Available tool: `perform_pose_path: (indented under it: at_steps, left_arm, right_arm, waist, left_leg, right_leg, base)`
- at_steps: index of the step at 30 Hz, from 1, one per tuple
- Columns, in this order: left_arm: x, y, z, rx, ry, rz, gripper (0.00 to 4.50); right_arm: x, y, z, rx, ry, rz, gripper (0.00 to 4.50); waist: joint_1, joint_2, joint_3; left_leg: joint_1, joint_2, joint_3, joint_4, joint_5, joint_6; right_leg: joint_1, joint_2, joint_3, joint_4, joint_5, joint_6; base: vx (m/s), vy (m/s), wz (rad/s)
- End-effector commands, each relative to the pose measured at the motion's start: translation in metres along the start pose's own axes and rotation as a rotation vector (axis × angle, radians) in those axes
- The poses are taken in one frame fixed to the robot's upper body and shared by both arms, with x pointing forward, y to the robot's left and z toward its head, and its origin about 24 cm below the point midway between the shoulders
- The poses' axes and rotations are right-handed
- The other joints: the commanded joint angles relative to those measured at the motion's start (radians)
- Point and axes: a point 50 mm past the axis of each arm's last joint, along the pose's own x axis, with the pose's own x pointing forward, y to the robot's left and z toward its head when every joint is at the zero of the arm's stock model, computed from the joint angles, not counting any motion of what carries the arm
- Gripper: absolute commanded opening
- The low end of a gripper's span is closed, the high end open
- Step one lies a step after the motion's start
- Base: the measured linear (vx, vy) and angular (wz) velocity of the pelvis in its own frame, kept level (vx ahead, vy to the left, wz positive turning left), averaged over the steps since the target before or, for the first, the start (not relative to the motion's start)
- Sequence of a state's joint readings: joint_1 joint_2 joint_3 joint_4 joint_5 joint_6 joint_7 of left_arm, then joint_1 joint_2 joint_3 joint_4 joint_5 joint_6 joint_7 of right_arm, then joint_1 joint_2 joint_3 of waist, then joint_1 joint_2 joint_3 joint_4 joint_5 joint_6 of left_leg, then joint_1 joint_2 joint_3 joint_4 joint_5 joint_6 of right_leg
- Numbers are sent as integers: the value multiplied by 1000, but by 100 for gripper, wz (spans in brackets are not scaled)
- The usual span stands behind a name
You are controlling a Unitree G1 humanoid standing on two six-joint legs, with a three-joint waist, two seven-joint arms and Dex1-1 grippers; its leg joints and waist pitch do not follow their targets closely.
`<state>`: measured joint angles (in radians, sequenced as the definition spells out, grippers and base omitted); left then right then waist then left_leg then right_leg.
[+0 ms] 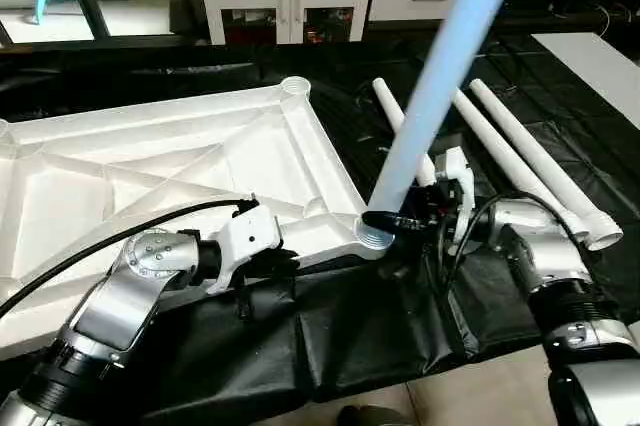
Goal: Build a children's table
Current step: Rotate leg to tighten
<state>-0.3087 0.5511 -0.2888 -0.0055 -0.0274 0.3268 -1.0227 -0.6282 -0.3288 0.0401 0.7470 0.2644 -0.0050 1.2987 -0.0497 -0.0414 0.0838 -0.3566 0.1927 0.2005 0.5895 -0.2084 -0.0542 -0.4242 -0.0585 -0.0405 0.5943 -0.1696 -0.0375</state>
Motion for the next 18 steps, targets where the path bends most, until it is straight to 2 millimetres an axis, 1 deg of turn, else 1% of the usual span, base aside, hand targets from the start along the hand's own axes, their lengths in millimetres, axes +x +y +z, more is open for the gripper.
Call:
perform_pose_path:
  at_steps: [1, 2, 4, 5, 6, 8, 9, 11, 12, 13, 14, 15, 16, 18]
  left_arm:
    - [8, -13, -14, -44, 55, -88, 0]
    - [8, -13, -15, -43, 57, -87, 0]
    - [9, -13, -15, -41, 58, -86, 0]
    - [10, -13, -14, -39, 57, -84, 0]
    - [10, -13, -14, -37, 57, -83, 0]
    - [11, -12, -13, -37, 53, -73, 0]
    - [12, -12, -13, -38, 51, -64, 0]
    - [15, -9, -12, -38, 51, -36, 0]
    - [18, -6, -10, -38, 52, -8, 0]
    - [20, -4, -9, -38, 53, 10, 0]
    - [22, -1, -8, -46, 60, 35, 0]
    - [25, 0, -6, -49, 61, 51, 0]
    - [28, 2, -4, -56, 62, 71, 0]
    - [34, 6, 1, -84, 71, 117, 0]
  right_arm:
    - [-2, -1, -4, 9, 13, -37, 236]
    - [-1, -2, -5, 8, 13, -51, 221]
    - [0, -2, -6, 6, 13, -68, 215]
    - [3, -3, -7, 6, 5, -109, 207]
    - [5, -4, -8, 9, 0, -129, 205]
    - [8, -4, -10, 10, -3, -172, 201]
    - [10, -5, -11, 9, -2, -200, 200]
    - [15, -6, -15, 13, 3, -269, 199]
    - [20, -6, -19, 24, 8, -330, 198]
    - [23, -6, -22, 30, 12, -369, 198]
    - [27, -7, -26, 46, 17, -426, 198]
    - [31, -7, -28, 58, 23, -464, 197]
    - [36, -7, -31, 71, 29, -512, 196]
    - [45, -8, -35, 113, 37, -602, 195]
  waist:
    - [1, 9, -48]
    - [1, 8, -48]
    - [1, 8, -47]
    - [1, 9, -45]
    - [-1, 8, -43]
    - [-4, 7, -41]
    - [-5, 7, -39]
    - [-10, 6, -37]
    - [-10, 7, -37]
    - [-14, 10, -36]
    - [-14, 9, -38]
    - [-16, 10, -38]
    - [-18, 14, -40]
    - [-23, 13, -40]
  left_leg:
    - [6, 44, -14, -67, -149, 99]
    - [7, 43, -14, -67, -152, 97]
    - [8, 44, -14, -67, -162, 91]
    - [7, 44, -15, -68, -174, 85]
    - [8, 44, -15, -70, -185, 78]
    - [7, 43, -18, -72, -216, 64]
    - [9, 42, -18, -72, -234, 56]
    - [9, 42, -22, -75, -267, 39]
    - [10, 42, -23, -76, -271, 35]
    - [11, 42, -23, -77, -273, 22]
    - [11, 41, -24, -77, -277, 18]
    - [12, 40, -24, -78, -280, 13]
    - [12, 41, -25, -78, -281, 10]
    - [11, 39, -24, -78, -281, 4]
  right_leg:
    - [48, -65, 45, -64, -194, -261]
    - [48, -65, 45, -65, -197, -259]
    - [46, -65, 45, -66, -211, -256]
    - [46, -65, 45, -67, -227, -251]
    - [43, -66, 45, -70, -248, -244]
    - [43, -67, 45, -74, -299, -229]
    - [41, -67, 46, -78, -331, -218]
    - [39, -68, 46, -84, -395, -195]
    - [37, -68, 46, -85, -406, -190]
    - [34, -68, 46, -86, -408, -186]
    - [35, -67, 46, -86, -409, -184]
    - [34, -67, 46, -86, -408, -183]
    - [34, -68, 46, -85, -399, -185]
    - [34, -67, 46, -86, -391, -190]
  base:
    - [0, 0, 0]
    - [0, 0, 0]
    - [0, 0, 0]
    - [0, 0, 0]
    - [0, 0, 0]
    - [0, 0, 0]
    - [0, 0, 0]
    - [0, 0, 0]
    - [0, 0, 0]
    - [0, 0, 0]
    - [0, 0, 0]
    - [0, 0, 0]
    - [0, 0, 0]
    - [0, 0, 0]
